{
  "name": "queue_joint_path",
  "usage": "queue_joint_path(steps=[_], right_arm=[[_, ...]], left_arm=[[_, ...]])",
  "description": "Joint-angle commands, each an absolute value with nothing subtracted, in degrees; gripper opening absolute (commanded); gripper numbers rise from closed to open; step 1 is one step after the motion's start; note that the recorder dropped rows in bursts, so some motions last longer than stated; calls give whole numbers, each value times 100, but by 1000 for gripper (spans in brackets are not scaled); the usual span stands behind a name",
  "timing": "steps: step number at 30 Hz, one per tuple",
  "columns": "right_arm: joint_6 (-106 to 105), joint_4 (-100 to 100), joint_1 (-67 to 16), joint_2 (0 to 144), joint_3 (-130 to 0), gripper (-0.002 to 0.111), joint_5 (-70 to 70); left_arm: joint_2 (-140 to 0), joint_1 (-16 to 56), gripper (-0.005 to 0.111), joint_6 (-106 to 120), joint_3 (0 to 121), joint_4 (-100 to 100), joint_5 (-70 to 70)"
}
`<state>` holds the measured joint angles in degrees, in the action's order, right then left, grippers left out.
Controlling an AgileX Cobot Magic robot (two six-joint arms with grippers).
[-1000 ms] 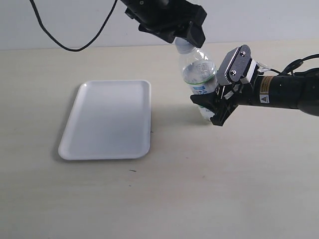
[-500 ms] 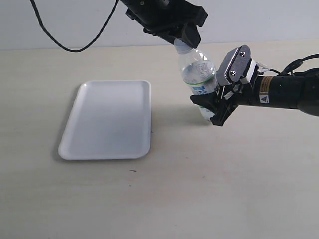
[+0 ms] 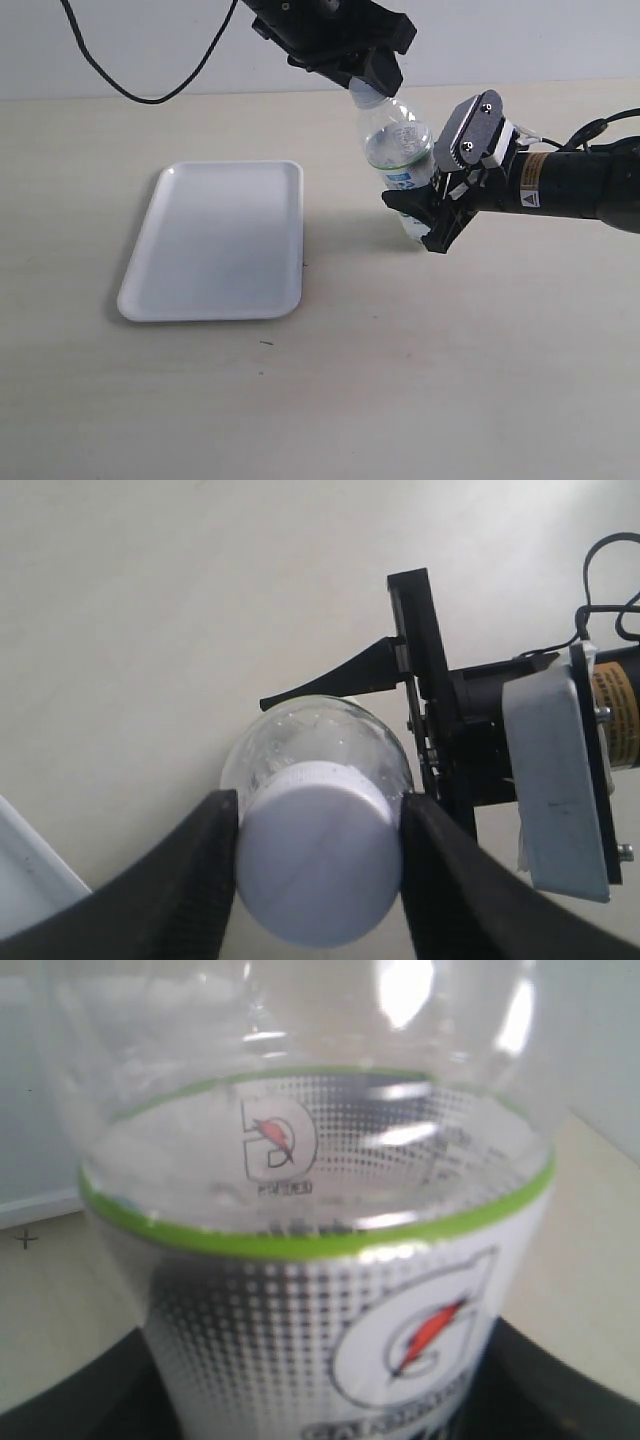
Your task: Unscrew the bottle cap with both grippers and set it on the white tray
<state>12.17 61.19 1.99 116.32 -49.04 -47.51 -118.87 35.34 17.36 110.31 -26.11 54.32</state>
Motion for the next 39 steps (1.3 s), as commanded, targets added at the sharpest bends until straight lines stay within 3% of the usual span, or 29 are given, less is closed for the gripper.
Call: queue_joint_path(steps=[1, 10, 22, 39], right_arm=[[1225, 6040, 196, 11606, -4899, 0, -4975], [1213, 6040, 196, 11606, -4899, 0, -4975], [1147, 6040, 196, 11606, -4899, 0, -5152], [1327, 6040, 196, 11606, -4899, 0, -5416]], left_arm=[[-11835, 3540, 0, 1798, 11062, -2424, 5412], [-11836, 3540, 0, 1703, 11062, -2424, 5437], [-11765, 3540, 0, -1186, 11166, -2658, 5498], [-11682, 3540, 0, -878, 11347, -2711, 5733]])
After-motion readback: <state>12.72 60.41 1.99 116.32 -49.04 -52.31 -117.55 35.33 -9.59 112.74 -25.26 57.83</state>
